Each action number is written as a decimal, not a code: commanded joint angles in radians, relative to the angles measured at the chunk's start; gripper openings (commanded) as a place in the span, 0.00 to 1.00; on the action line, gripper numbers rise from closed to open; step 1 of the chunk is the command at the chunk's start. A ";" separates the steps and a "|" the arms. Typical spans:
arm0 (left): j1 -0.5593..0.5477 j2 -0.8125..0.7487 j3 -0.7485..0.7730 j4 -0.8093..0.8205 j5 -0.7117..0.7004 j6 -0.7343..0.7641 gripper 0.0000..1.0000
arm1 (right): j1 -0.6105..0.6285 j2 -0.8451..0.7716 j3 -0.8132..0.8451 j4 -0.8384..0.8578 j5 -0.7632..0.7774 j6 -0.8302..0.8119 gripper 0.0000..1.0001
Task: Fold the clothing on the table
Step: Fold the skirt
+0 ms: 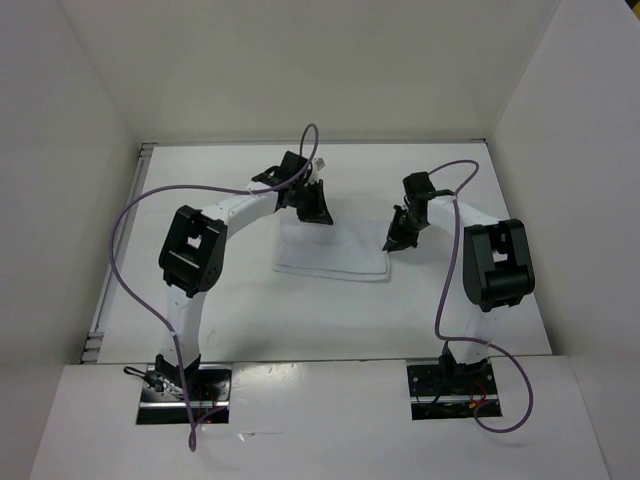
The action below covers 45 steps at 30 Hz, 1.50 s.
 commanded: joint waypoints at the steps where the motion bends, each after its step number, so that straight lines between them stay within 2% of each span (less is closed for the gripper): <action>1: 0.000 0.037 0.053 0.006 -0.090 -0.027 0.01 | 0.012 -0.051 -0.006 -0.001 0.001 0.003 0.00; 13: -0.027 0.212 0.157 0.015 -0.095 -0.112 0.00 | 0.021 -0.050 -0.006 -0.010 -0.008 -0.006 0.00; 17: -0.036 0.235 0.206 -0.028 -0.153 -0.112 0.00 | 0.021 -0.040 0.015 -0.010 -0.017 -0.006 0.00; 25: -0.066 0.289 0.272 -0.106 -0.251 -0.081 0.00 | 0.050 -0.209 0.072 -0.042 -0.044 0.003 0.00; 33: -0.096 0.320 0.306 -0.118 -0.217 -0.072 0.00 | 0.106 -0.271 0.164 -0.070 -0.091 0.012 0.00; 37: -0.096 0.292 0.306 -0.129 -0.207 -0.072 0.01 | 0.115 -0.271 0.173 -0.079 -0.091 0.012 0.00; 41: -0.061 0.170 0.257 -0.129 -0.207 -0.072 0.14 | 0.115 -0.261 0.173 -0.091 -0.071 0.003 0.00; 45: 0.017 0.058 0.162 -0.129 -0.249 -0.061 0.14 | 0.115 -0.252 0.164 -0.092 -0.062 0.003 0.00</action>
